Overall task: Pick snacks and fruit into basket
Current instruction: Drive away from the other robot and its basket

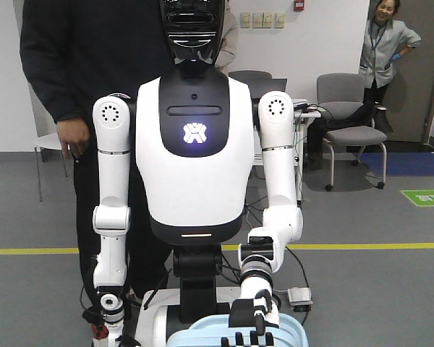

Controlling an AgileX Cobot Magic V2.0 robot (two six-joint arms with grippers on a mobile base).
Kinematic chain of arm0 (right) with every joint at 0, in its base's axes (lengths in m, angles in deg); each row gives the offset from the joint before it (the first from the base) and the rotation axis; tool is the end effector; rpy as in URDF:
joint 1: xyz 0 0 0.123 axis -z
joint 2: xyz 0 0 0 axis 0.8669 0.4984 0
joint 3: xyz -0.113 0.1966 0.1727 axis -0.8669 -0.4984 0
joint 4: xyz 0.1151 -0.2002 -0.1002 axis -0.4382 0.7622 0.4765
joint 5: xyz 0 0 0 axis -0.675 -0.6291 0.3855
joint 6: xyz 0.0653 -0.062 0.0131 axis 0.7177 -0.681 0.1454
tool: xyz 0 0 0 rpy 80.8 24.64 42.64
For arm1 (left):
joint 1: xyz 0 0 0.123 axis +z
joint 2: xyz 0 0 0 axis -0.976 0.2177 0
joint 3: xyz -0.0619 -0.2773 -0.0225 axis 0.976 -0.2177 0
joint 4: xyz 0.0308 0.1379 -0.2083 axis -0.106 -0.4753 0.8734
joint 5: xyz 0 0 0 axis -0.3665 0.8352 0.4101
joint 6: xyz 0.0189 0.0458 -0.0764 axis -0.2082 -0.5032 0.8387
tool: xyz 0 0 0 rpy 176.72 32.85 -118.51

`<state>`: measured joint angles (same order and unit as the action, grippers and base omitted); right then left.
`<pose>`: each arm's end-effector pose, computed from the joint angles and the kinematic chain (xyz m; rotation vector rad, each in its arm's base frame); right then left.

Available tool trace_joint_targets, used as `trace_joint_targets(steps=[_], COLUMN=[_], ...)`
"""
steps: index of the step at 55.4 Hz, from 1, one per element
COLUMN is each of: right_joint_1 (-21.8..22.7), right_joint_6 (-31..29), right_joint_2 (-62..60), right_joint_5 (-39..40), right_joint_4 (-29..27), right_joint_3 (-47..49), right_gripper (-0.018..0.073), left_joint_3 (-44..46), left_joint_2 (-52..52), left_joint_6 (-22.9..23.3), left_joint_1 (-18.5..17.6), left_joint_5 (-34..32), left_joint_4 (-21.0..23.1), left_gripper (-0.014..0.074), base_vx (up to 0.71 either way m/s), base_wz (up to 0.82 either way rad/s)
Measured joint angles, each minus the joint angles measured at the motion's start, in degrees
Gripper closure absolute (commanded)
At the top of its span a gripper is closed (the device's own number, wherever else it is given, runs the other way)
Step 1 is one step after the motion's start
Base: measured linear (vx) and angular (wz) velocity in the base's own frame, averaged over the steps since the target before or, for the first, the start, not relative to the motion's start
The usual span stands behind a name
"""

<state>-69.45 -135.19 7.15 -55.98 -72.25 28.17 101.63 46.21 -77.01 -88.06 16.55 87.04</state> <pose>0.1279 0.0393 0.2835 -0.3224 1.8693 0.2744 0.1231 -0.0312 0.2882 0.2920 1.7987 -0.1625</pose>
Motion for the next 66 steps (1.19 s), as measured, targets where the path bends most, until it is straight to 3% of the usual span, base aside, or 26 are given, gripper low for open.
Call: trace_joint_targets(steps=[66], right_joint_1=[0.0], right_joint_6=[0.0], right_joint_2=[0.0], right_joint_5=[0.0], right_joint_4=[0.0], right_joint_3=[0.0], right_gripper=[0.0062], left_joint_3=[0.0], left_joint_2=[0.0], left_joint_6=[0.0], left_joint_1=[0.0], left_joint_5=[0.0], left_joint_4=[0.0], left_gripper=[0.0062], base_vx=[-0.18], base_wz=[0.03])
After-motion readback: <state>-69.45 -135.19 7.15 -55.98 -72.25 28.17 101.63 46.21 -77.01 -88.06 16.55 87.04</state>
